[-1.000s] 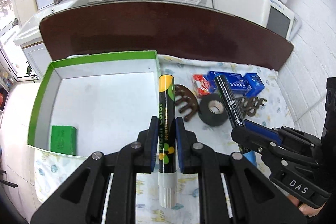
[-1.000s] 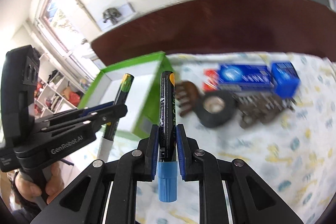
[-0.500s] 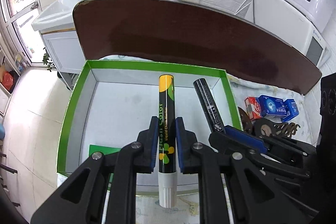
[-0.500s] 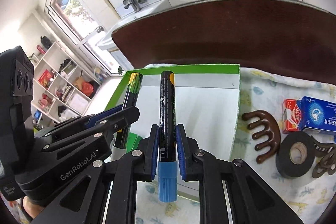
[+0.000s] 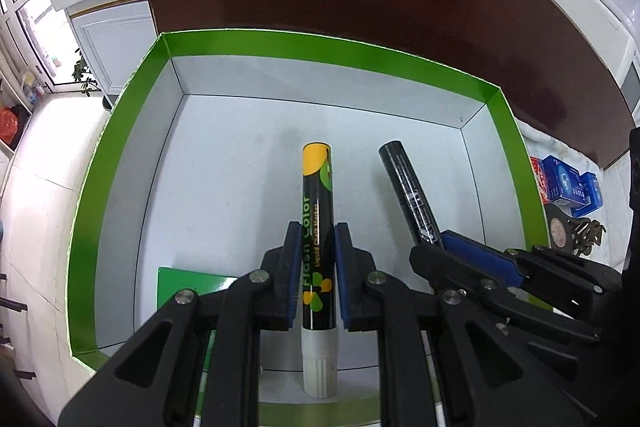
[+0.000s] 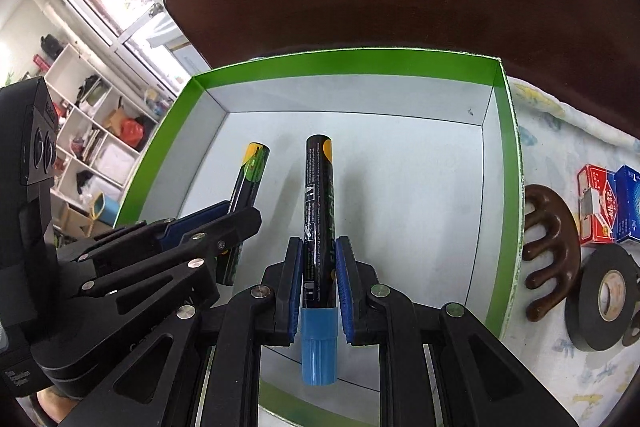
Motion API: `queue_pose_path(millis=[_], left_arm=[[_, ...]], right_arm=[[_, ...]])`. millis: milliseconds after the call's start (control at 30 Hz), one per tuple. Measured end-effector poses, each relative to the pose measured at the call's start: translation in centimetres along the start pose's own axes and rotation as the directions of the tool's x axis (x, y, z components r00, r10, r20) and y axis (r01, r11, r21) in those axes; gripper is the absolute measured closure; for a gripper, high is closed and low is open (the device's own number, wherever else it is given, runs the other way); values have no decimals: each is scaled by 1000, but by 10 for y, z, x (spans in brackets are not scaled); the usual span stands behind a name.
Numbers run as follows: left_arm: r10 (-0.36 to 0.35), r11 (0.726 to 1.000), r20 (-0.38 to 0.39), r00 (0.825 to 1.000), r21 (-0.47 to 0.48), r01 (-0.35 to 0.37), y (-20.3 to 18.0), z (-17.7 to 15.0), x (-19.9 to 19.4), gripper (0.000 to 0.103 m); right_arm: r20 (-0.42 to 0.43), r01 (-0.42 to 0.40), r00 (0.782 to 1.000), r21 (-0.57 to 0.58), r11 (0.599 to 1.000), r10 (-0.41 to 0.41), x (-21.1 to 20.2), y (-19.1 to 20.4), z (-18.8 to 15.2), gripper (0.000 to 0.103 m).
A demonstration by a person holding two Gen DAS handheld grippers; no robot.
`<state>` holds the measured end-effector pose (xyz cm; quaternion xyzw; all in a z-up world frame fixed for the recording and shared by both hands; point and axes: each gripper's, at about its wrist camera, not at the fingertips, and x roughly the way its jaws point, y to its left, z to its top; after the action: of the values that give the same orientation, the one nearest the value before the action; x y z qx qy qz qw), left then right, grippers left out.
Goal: Organize rigid objects
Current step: 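Lower both markers into the cardboard box and open both grippers, then move the right tool toward the brown claw hair clip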
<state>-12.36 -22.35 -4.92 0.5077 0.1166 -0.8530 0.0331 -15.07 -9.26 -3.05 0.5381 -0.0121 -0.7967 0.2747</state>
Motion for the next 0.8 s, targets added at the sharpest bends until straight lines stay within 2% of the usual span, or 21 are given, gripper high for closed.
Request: queue_pose_path(millis=[200, 333, 433, 467, 633, 700, 800], left_arm=[[4, 1000, -5, 1000, 10, -4, 0, -2, 2, 88], [37, 999, -10, 999, 17, -37, -1, -3, 4, 89], [53, 998, -14, 999, 36, -52, -3, -3, 2, 84], [61, 997, -6, 998, 38, -60, -4, -2, -2, 79], [77, 997, 90, 993, 20, -79, -4, 10, -43, 69], [70, 997, 145, 987, 25, -75, -13, 13, -64, 55], [34, 996, 220, 975, 68, -50, -38, 13, -94, 48]], right_arm=[[-32, 40, 999, 1, 999, -40, 12, -2, -7, 85], [-40, 57, 998, -6, 998, -57, 16, -2, -8, 85], [-33, 47, 998, 5, 999, -47, 15, -4, -9, 85], [-32, 45, 998, 9, 999, -45, 14, -4, -9, 85], [21, 22, 1000, 16, 1000, -22, -13, -7, -3, 85], [69, 14, 998, 14, 1000, -15, -36, -9, 0, 85], [162, 11, 987, 13, 1000, -13, -81, -18, 2, 85]])
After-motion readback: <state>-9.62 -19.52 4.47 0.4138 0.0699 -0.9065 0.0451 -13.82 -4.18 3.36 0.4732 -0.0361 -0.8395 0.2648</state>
